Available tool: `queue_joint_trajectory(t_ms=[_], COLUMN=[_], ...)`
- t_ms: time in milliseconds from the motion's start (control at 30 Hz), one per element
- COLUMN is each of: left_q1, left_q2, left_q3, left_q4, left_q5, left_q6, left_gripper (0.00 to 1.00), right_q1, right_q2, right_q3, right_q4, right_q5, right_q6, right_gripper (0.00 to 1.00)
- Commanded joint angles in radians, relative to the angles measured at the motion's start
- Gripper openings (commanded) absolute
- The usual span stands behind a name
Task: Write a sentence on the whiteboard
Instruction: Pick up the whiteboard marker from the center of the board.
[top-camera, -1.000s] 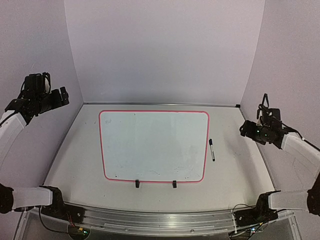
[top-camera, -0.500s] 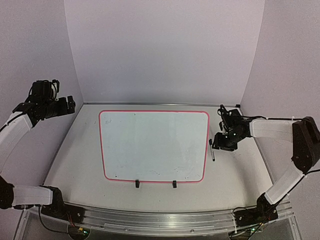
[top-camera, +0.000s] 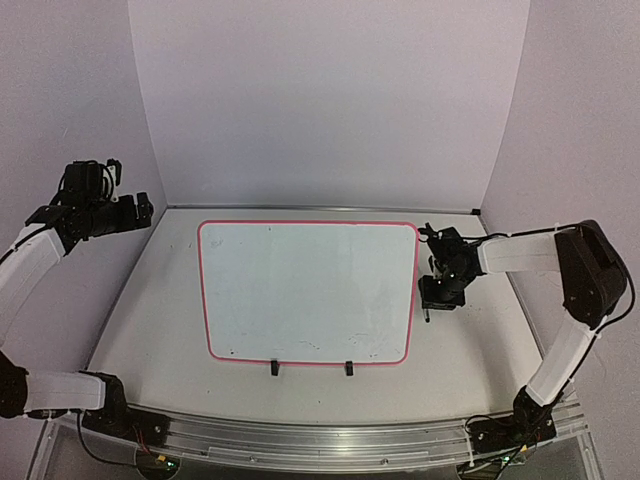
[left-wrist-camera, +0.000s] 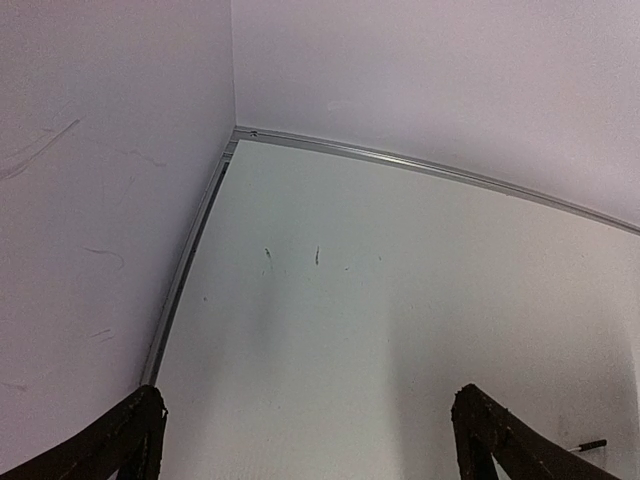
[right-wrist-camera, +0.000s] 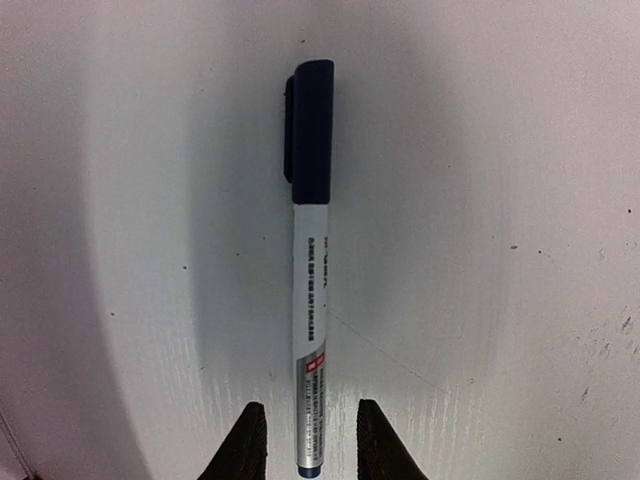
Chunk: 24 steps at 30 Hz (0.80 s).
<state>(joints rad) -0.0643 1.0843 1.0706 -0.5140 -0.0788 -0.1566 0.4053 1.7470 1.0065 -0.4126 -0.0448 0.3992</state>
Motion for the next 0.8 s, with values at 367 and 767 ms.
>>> queue_joint_trajectory(t_ms=[367, 767], left_q1=[0.004, 0.002], left_q2=[0.007, -0.011], left_q3=[-0.013, 0.036], left_q4=[0.039, 0.076], left_q5=[0.057, 0.284], left_q6=[0.006, 0.028], left_gripper=[1.0, 0.96], right_q1=[0.003, 0.002], right_q2=[0.084, -0.292], right_q3=[0.04, -0.037], right_q4=[0.022, 0.018], right_q5=[0.013, 0.227], right_q6=[0.02, 0.044], right_gripper=[0.08, 0.0])
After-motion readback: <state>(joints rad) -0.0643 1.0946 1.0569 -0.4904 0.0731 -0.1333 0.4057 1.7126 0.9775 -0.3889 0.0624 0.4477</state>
